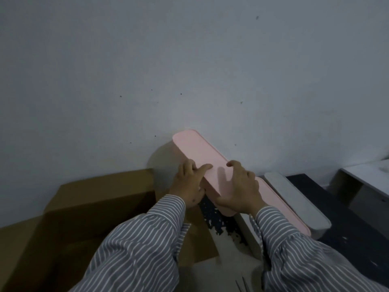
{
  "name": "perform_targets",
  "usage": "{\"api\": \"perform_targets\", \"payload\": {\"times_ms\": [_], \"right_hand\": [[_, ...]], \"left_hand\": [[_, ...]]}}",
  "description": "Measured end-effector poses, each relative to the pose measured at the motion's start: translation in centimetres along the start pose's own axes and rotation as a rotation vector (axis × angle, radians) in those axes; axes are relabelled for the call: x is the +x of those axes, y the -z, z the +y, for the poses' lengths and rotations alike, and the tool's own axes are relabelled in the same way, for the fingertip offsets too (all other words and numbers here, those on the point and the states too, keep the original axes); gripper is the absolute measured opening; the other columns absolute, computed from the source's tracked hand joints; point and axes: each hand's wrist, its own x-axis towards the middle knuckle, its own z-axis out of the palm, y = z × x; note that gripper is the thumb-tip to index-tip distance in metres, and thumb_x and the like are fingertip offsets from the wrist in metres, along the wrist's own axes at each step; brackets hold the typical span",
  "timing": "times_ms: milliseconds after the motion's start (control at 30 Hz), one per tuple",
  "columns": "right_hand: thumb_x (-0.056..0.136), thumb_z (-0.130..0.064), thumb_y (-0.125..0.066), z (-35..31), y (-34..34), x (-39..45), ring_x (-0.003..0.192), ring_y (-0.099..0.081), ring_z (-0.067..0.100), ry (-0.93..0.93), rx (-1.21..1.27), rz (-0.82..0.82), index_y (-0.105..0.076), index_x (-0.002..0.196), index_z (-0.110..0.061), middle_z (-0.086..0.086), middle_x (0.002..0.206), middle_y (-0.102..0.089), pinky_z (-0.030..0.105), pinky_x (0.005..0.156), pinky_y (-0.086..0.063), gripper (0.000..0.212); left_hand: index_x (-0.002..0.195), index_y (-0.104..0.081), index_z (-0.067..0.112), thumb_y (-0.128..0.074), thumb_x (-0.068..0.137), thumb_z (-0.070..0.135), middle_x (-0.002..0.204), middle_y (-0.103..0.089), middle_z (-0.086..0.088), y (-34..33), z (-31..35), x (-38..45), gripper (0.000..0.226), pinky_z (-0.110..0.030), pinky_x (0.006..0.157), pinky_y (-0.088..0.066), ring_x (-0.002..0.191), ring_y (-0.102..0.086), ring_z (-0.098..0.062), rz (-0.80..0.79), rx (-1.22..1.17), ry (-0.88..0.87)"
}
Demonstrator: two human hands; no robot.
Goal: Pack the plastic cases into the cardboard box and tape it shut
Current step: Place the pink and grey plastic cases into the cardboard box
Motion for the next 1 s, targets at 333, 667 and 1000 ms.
{"api": "perform_targets", "payload": {"times_ms": [333,667,1000], "right_hand": [[0.054,-0.034,-0.08,-7.5,-0.3,-1.2,0.115,-0.035,0.025,0.254,0.003,-0.148,-0.02,0.131,-0.03,0.001,0.13,-0.038,0.044,0.092,-0.046,0.098],[0.056,-0.036,-0.08,-14.5,-5.0,-1.9,0.117,-0.036,0.025,0.445,-0.007,-0.338,-0.017,0.131,-0.035,0.003,0.13,-0.034,0.046,0.096,-0.046,0.098],[0.058,-0.04,-0.079,-16.7,-10.3,-1.8,0.121,-0.034,0.021,0.585,-0.172,-0.454,-0.023,0.131,-0.027,0.0,0.133,-0.037,0.038,0.098,-0.039,0.092]], "left_hand": [[0.139,-0.023,0.035,-0.065,0.076,0.044,0.146,-0.012,-0.006,7.0,-7.4,-4.7,0.076,-0.053,0.113,-0.013,0.134,-0.008,-0.03,0.083,0.334,0.124],[0.144,0.001,0.037,-0.07,0.069,0.047,0.157,0.008,0.006,10.4,-15.9,-10.2,0.104,-0.058,0.115,-0.001,0.145,0.012,-0.023,-0.154,0.345,0.248],[0.146,0.002,0.034,-0.068,0.067,0.053,0.156,-0.003,0.005,7.3,-20.9,-14.2,0.107,-0.057,0.114,-0.002,0.145,-0.003,-0.02,-0.29,0.221,0.291]]}}
